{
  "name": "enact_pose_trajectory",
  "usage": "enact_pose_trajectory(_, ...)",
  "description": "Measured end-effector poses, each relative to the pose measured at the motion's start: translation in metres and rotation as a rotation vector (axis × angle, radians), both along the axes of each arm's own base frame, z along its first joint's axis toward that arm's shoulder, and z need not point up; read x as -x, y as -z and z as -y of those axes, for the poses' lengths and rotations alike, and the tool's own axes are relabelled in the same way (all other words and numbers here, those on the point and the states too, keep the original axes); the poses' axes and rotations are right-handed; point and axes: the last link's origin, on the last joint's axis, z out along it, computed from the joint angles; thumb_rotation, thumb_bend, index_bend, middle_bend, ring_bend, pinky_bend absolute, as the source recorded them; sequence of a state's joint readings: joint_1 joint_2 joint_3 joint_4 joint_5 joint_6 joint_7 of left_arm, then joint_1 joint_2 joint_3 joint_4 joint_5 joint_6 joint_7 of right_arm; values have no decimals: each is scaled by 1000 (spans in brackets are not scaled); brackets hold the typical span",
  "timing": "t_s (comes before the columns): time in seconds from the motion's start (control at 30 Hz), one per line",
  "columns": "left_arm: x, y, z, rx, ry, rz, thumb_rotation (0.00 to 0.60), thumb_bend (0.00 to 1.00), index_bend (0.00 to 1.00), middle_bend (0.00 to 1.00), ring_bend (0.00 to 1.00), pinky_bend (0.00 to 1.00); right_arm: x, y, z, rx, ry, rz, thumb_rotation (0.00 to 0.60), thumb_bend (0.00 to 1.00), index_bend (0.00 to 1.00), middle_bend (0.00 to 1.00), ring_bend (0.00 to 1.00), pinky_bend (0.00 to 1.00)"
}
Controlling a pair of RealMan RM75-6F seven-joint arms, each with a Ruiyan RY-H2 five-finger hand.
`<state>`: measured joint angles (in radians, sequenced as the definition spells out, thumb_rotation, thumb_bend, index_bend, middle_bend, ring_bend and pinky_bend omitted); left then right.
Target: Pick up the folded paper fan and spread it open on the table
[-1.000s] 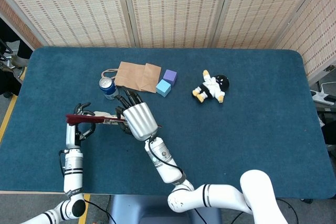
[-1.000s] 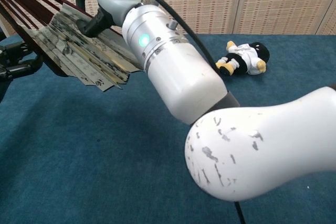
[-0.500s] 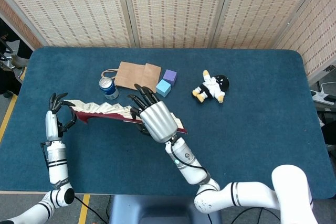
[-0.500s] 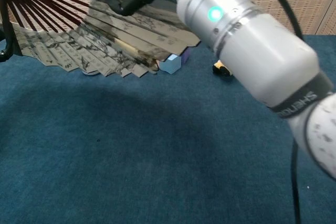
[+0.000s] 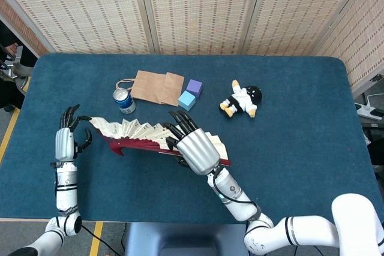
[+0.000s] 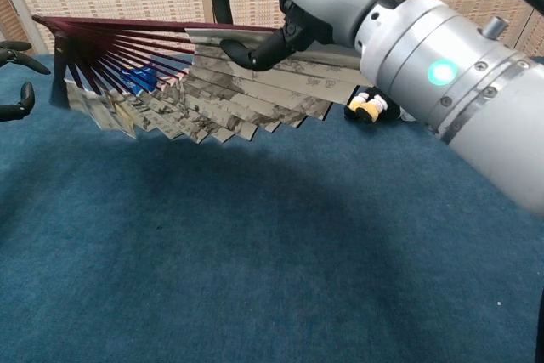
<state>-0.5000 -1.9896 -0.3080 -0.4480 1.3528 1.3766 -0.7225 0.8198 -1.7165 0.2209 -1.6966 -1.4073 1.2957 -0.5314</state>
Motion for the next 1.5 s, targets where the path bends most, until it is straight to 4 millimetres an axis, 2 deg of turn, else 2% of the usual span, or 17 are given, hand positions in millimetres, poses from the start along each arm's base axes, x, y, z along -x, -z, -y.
enact_pose_trajectory(0.17,6,5,6,23,-5,-47,600,581,112,0,0,32,9,1,-15,-8,-33,-34,600,666,710,222,0,57)
enact_pose_trajectory(0.37,16,11,18,64,-17,-99,600,580,103,0,0,32,32,9,-34,-12,-56,-108,600,667,648,223,0,31)
enact_pose_trajectory(0.57,28,9,25,88,-38,-154,600,580,60,0,0,33,66,10,-50,-9,-56,-221,600,666,505,220,0,3)
enact_pose_trajectory(0.7,31,11,26,111,-50,-56,600,581,36,0,0,34,91,14,-57,-24,-32,-316,600,665,367,186,0,0)
enact_pose_trajectory(0.8,30,11,26,128,-48,63,600,576,17,0,0,34,104,15,-58,-53,4,-378,600,564,136,90,0,0)
enact_pose_trajectory(0.87,29,9,26,140,-40,128,600,555,11,0,0,34,111,14,-59,-77,31,-414,600,373,9,15,0,0)
enact_pose_trajectory(0.97,26,3,30,168,-19,219,600,488,8,0,0,33,120,10,-61,-122,80,-472,600,205,0,0,0,0)
enact_pose_trajectory(1.13,21,-11,41,258,29,358,600,421,0,0,0,33,135,-3,-65,-195,148,-588,600,59,0,0,0,0)
enact_pose_trajectory(1.27,13,-22,54,363,74,451,600,423,0,0,0,35,146,-4,-68,-272,186,-664,600,8,0,0,0,0)
enact_pose_trajectory(1.5,-2,-41,94,550,136,519,600,422,0,0,0,35,157,-4,-63,-437,254,-736,600,0,0,0,0,0)
